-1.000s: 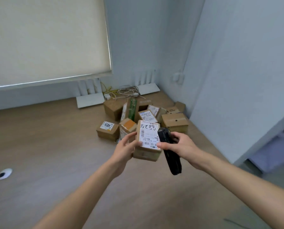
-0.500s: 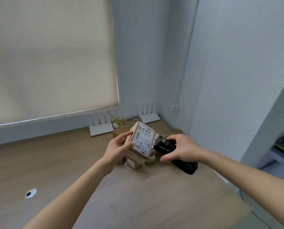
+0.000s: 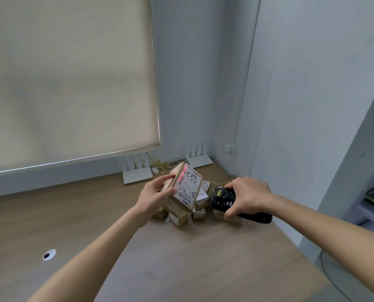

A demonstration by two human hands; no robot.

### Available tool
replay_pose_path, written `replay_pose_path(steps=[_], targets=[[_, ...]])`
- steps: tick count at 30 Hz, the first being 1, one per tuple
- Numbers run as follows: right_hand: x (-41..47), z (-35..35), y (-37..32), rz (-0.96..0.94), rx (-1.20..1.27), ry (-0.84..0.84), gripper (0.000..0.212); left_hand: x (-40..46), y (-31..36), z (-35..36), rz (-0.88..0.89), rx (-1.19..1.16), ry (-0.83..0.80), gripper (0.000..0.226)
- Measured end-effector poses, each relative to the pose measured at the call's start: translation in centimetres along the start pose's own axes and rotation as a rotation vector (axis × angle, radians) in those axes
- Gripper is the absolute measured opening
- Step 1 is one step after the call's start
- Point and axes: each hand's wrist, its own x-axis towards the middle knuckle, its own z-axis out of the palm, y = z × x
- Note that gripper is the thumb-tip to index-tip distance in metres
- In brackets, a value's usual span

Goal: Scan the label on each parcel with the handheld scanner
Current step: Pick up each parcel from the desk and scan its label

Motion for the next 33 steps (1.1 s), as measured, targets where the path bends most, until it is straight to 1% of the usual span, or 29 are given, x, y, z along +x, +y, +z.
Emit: replay_pose_path(steps=[4, 10, 12, 16, 17, 33], targets=[[-0.5, 0.0, 0.2, -0.002, -0.022, -0.003, 0.076, -0.3, -0.1, 0.0, -0.007, 0.004, 0.013, 0.051], [-0.8, -0.1, -0.1, -0.022, -0.027, 0.001, 0.077, -1.1, -0.3, -0.2, -0.007, -0.002, 0.028, 0.054], [-1.0, -0.2, -0.2, -0.034, -0.028, -0.003, 0.074, -1.5, -0.4, -0.3, -0.006, -0.003, 0.039, 0.054], [-1.3, -0.3, -0.6, -0.054, -0.039, -0.007, 0.061, -2.3, -0.3, -0.5, -0.019, 0.004, 0.055, 0.054], [-1.3, -0.3, -0.7, -0.061, -0.04, -0.009, 0.06, -2.6, -0.3, -0.6, -0.022, 0.003, 0.059, 0.054], [-2.6, -0.1, -2.1, -0.148, -0.057, -0.002, 0.064, -7.4, -0.4, -1.4, -0.029, -0.024, 0.163, 0.051]])
